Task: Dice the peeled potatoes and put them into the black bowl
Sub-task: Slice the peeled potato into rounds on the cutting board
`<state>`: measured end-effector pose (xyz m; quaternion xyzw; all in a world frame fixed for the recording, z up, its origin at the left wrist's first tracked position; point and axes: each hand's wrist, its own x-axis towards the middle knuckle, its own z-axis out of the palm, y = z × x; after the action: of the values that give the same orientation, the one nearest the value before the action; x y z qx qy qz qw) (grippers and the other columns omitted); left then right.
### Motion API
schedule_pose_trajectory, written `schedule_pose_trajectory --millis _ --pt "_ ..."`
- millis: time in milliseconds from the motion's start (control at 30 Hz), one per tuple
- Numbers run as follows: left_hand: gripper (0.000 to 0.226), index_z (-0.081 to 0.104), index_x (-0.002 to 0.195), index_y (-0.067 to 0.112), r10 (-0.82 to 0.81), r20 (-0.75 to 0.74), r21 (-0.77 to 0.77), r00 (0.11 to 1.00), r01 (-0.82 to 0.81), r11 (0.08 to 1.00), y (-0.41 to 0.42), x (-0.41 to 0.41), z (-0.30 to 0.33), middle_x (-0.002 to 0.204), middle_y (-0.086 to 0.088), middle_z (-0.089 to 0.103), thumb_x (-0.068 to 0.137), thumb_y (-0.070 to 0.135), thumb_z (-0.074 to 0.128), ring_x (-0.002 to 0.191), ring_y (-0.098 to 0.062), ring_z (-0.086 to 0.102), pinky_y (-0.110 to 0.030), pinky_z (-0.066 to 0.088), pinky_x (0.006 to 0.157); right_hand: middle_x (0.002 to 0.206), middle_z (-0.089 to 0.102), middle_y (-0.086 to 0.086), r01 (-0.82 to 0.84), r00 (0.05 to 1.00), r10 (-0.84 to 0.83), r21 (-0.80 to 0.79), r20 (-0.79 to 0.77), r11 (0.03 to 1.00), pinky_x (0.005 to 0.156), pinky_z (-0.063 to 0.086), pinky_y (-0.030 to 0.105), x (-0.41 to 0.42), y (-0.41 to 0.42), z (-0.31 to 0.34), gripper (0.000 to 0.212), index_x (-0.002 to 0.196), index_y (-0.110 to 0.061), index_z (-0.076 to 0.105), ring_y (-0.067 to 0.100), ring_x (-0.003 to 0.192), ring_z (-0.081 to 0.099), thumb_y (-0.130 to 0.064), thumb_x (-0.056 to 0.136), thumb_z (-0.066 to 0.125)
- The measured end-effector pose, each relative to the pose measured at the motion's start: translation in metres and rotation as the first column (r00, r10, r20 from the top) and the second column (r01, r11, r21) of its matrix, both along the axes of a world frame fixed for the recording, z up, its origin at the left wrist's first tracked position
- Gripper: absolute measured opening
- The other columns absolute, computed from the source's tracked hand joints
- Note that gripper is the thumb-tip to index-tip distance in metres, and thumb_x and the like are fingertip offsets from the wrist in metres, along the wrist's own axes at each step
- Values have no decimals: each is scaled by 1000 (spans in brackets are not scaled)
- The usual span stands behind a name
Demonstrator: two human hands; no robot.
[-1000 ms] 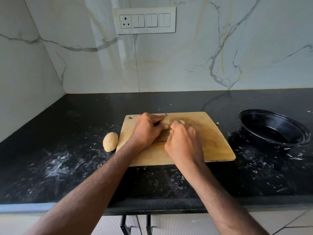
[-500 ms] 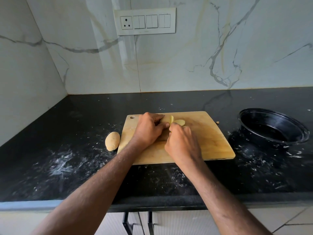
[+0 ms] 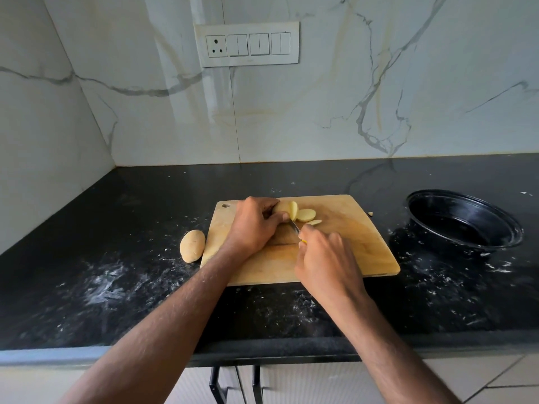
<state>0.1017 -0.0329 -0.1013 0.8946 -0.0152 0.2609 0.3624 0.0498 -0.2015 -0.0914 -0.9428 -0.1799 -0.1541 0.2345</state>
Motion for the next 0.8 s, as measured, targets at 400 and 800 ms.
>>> schedule_pose_trajectory --millis 400,800 --pt "43 76 114 13 -15 8 -71 1000 15 997 4 -2 1 105 3 76 75 24 88 92 -3 68 -11 52 83 73 67 1 40 992 -59 164 113 986 59 29 30 3 -5 -10 12 101 -21 67 21 60 41 -21 95 57" --pt "18 81 97 18 -24 27 -25 999 25 999 2 -3 1 79 15 74 81 24 83 69 3 64 -16 49 61 60 64 -1 23 964 -100 297 247 955 51 29 22 3 -4 -13 13 94 -15 69 11 47 33 -7 85 72"
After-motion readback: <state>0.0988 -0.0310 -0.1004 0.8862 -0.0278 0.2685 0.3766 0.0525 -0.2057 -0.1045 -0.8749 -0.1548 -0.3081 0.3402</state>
